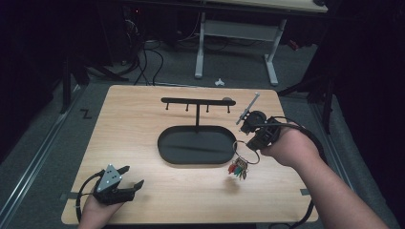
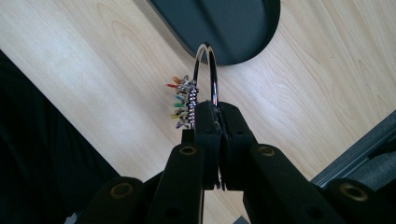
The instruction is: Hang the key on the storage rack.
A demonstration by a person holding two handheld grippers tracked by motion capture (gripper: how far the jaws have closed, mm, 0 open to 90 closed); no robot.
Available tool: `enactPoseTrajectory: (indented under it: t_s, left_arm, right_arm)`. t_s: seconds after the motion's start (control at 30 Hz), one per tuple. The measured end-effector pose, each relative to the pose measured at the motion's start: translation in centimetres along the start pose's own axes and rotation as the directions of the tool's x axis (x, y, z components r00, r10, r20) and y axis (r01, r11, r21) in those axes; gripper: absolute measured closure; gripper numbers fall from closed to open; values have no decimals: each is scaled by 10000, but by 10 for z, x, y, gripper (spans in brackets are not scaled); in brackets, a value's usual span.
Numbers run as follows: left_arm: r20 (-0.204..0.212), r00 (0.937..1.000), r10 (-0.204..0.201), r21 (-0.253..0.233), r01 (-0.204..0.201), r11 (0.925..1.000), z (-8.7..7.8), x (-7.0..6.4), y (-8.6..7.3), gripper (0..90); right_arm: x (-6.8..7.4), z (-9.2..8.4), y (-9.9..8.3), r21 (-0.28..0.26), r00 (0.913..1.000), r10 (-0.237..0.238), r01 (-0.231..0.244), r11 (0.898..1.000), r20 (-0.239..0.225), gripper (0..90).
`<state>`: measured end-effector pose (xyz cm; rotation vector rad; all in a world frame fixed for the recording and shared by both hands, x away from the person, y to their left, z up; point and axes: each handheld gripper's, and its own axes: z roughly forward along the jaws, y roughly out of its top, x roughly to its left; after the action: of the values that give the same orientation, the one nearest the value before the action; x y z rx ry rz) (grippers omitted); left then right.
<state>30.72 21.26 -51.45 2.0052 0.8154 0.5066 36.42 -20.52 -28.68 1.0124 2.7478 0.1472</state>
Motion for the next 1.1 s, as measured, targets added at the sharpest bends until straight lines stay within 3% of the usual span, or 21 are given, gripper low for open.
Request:
enactPoseTrajectory:
  t_s: [0.43, 0.63, 1.1]
  left_arm:
    - [-28, 10000, -74, -173, 74, 9998, -3, 2, 1, 250]
    - [36, 10000, -84, -110, 85, 9999, -2, 2, 0, 250]
    - [51, 10000, -40, -241, 41, 9997, -4, -1, 2, 251]
  right_arm:
    - [-6, 6, 9, -78, 9995, 302, -302, 9995, -51, 879]
    - [-7, 5, 20, -207, 9999, 140, -142, 9997, -91, 879]
    - [-17, 15, 40, -210, 9991, 330, -336, 9992, -279, 879]
